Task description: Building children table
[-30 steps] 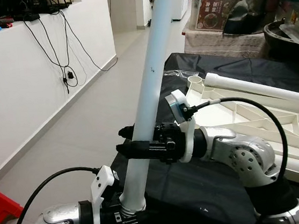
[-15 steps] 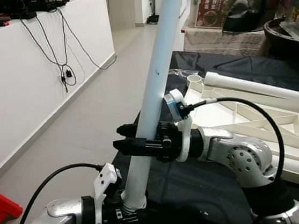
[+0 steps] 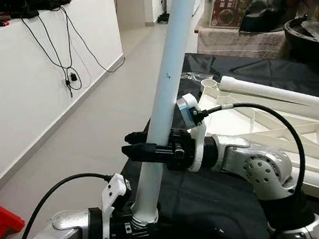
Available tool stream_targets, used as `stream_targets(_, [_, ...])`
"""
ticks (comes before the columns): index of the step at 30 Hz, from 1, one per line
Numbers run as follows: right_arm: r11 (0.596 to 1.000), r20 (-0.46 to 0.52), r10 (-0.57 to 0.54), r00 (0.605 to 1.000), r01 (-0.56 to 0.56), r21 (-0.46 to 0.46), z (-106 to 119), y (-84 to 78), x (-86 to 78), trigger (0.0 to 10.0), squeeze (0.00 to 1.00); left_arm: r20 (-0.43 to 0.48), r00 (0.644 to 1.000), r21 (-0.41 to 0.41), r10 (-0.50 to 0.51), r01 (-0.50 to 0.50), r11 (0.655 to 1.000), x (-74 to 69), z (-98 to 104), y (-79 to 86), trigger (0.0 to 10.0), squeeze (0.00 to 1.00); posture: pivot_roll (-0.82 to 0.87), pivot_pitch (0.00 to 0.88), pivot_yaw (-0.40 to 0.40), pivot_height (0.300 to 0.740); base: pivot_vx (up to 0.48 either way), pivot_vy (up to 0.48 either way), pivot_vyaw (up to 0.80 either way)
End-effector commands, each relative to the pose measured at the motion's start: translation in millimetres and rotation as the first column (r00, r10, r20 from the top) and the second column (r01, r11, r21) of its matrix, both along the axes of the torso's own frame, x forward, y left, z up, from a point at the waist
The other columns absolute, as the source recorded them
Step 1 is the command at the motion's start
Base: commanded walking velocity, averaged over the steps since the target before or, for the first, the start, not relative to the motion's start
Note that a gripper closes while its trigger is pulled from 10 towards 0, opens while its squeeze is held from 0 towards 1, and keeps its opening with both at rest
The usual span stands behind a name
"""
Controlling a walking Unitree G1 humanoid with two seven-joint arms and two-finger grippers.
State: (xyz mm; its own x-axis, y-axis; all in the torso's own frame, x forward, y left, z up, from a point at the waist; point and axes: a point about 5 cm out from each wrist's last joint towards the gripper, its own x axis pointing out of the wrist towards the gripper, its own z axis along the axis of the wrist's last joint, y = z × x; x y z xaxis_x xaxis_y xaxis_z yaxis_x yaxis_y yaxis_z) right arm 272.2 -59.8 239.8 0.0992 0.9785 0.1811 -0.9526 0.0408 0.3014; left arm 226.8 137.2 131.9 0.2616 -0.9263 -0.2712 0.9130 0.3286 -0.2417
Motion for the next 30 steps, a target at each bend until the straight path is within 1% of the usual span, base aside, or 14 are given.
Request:
stream_targets(1, [0.996,0.016,0.086,0.996,-0.087,0.028,5.4,9.2,-12.2,0.0,0.00,-0.053,0.997,0.052,0.051,-0.048,0.997,3.4,-9.0,4.4,10.0,0.00,0.06,0.061,-0.017,0.740,0.000,0.000,0.00])
stream_targets(4, [0.996,0.017,0.084,0.996,-0.085,0.028,5.7,8.6,-11.9,0.0,0.00,-0.057,0.996,0.049,0.065,-0.063,0.997,4.4,-9.4,4.2,10.0,0.00,0.06,0.060,-0.018,0.740,0.000,0.000,0.00])
stream_targets(5, [0.997,0.019,0.077,0.997,-0.078,0.028,6.6,7.4,-10.6,0.0,0.00,-0.050,0.994,0.035,0.097,-0.095,0.995,7.3,-8.9,4.0,10.0,1.00,0.06,0.058,-0.020,0.740,0.000,0.000,0.00])
stream_targets(11, [0.999,0.048,0.013,0.999,-0.015,0.039,18.2,-7.0,3.6,0.0,0.00,-0.015,0.987,0.041,0.159,-0.158,0.987,4.5,-10.1,5.5,10.0,1.00,0.06,0.047,-0.020,0.740,0.000,0.000,0.00])
stream_targets(12, [0.999,0.060,-0.008,0.998,0.005,0.040,20.8,-10.6,7.2,0.0,0.00,-0.024,0.986,0.041,0.166,-0.165,0.985,1.4,-11.5,5.9,10.0,0.00,0.06,0.045,-0.021,0.740,0.000,0.000,0.00])
stream_targets(15, [0.999,0.072,-0.025,0.997,0.022,0.041,23.1,-14.1,10.5,0.0,0.00,-0.042,0.985,0.037,0.168,-0.167,0.985,-2.0,-12.6,5.9,10.0,0.00,0.06,0.045,-0.022,0.740,0.000,0.000,0.00])
stream_targets(17, [0.986,0.130,-0.161,0.978,0.155,0.054,36.7,-33.3,34.4,0.0,0.00,-0.090,0.977,-0.023,0.193,-0.196,0.980,-14.3,-10.5,2.4,10.0,0.00,0.07,0.039,-0.028,0.740,0.000,0.000,0.00])
stream_targets(18, [0.986,0.130,-0.161,0.978,0.155,0.054,36.7,-33.3,34.4,0.0,0.00,-0.090,0.977,-0.023,0.193,-0.196,0.980,-14.3,-10.5,2.4,10.0,0.00,0.07,0.039,-0.028,0.740,0.000,0.000,0.00])
stream_targets(20, [0.952,0.180,-0.307,0.935,0.298,0.072,49.6,-49.8,59.6,0.0,0.00,-0.113,0.975,-0.057,0.193,-0.200,0.978,-26.2,-10.2,-3.2,10.0,0.00,0.07,0.039,-0.032,0.740,0.000,0.000,0.00])
stream_targets(21, [0.952,0.180,-0.307,0.935,0.298,0.072,49.6,-49.8,59.6,0.0,0.00,-0.113,0.975,-0.057,0.193,-0.200,0.978,-26.2,-10.2,-3.2,10.0,0.00,0.07,0.039,-0.032,0.740,0.000,0.000,0.00])
stream_targets(23, [0.899,0.210,-0.438,0.874,0.427,0.100,60.5,-60.1,80.2,0.0,0.00,-0.120,0.972,-0.090,0.201,-0.212,0.973,-36.2,-10.1,-13.8,10.0,0.00,0.08,0.043,-0.042,0.740,0.000,0.000,0.00])
stream_targets(24, [0.899,0.210,-0.438,0.874,0.427,0.100,60.5,-60.1,80.2,0.0,0.00,-0.120,0.972,-0.090,0.201,-0.212,0.973,-36.2,-10.1,-13.8,10.0,0.00,0.08,0.043,-0.042,0.740,0.000,0.000,0.00])
stream_targets(27, [0.814,0.240,-0.579,0.779,0.568,0.122,71.0,-64.4,102.0,0.0,0.00,-0.083,0.965,-0.144,0.247,-0.257,0.956,-45.9,-3.9,-35.3,10.0,0.00,0.09,0.069,-0.052,0.740,0.000,0.000,0.00])
stream_targets(30, [0.800,0.245,-0.598,0.763,0.587,0.122,72.3,-64.4,105.3,0.0,0.00,-0.069,0.963,-0.157,0.261,-0.269,0.950,-48.1,-1.2,-40.7,10.0,0.00,0.09,0.073,-0.053,0.740,0.000,0.000,0.00])
